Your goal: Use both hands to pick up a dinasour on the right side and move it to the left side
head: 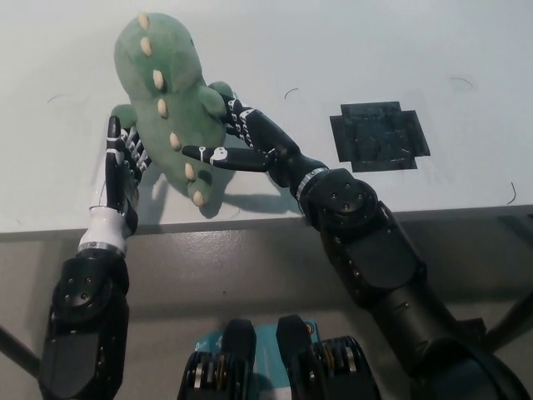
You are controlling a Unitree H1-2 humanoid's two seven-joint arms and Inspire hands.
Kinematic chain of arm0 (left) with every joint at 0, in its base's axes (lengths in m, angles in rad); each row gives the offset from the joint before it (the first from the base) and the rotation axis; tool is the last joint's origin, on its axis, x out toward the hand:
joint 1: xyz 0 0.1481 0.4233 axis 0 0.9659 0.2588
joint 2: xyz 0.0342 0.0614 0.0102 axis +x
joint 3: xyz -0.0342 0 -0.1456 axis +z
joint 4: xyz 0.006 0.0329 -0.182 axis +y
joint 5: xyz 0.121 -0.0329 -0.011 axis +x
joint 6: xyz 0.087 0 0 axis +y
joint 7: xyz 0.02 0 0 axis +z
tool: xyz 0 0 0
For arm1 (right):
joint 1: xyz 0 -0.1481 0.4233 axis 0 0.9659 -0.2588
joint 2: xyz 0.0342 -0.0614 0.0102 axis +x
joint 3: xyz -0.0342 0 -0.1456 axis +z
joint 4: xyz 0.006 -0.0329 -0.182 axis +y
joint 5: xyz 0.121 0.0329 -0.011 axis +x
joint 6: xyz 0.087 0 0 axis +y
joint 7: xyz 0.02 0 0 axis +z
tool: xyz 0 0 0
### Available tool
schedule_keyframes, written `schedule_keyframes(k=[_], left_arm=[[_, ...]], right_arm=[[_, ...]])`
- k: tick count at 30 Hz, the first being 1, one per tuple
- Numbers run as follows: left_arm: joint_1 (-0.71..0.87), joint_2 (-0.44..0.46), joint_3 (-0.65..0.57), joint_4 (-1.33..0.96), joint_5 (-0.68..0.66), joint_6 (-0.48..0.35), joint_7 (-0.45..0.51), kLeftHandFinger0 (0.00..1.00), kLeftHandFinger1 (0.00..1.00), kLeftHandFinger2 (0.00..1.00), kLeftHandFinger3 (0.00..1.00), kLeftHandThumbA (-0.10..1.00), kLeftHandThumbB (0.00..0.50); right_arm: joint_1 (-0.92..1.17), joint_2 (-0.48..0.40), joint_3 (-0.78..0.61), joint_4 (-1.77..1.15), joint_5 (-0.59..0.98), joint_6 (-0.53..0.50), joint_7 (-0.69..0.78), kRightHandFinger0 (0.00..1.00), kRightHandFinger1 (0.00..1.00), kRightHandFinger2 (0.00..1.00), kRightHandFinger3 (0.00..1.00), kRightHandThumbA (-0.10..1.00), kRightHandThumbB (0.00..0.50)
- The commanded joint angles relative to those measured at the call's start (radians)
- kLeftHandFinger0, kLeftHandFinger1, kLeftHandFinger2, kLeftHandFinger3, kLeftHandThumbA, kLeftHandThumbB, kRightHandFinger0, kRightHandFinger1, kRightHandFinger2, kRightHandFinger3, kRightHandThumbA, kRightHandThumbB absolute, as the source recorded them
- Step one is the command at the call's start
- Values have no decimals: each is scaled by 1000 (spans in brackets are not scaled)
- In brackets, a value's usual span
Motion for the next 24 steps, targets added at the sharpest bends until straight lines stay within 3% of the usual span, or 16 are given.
schedule_keyframes(k=[1,11,13,17,18,19,22,24], left_arm=[[-57,-1,-10,3,-1,-72,-14,1000,1000,1000,1000,1000,347],[-84,3,-15,28,2,-78,-16,1000,1000,1000,1000,1000,350],[-94,3,-15,37,4,-81,-13,1000,1000,1000,1000,1000,358],[-100,7,-3,52,5,-56,5,1000,1000,1000,1000,1000,376],[-103,12,4,68,2,-56,9,1000,1000,1000,1000,1000,386],[-104,14,10,77,-1,-54,12,1000,1000,1000,1000,1000,393],[-112,26,25,95,-4,-57,15,1000,1000,1000,1000,1000,400],[-119,42,32,112,3,-72,16,1000,1000,1000,1000,1000,400]], right_arm=[[-77,32,12,7,-2,-10,54,1000,1000,1000,1000,1000,304],[-94,24,-2,17,12,-5,65,1000,1000,1000,1000,1000,306],[-101,21,-8,21,16,-6,65,1000,1000,1000,1000,1000,285],[-105,13,-28,54,23,-40,57,1000,1000,1000,1000,1000,328],[-104,7,-41,58,29,-31,51,1000,1000,1000,1000,1000,373],[-102,1,-48,55,32,-24,49,1000,1000,1000,1000,1000,384],[-101,-17,-61,57,31,-34,52,1000,1000,1000,1000,1000,356],[-98,-38,-79,78,34,-62,51,1000,1000,1000,1000,1000,367]])
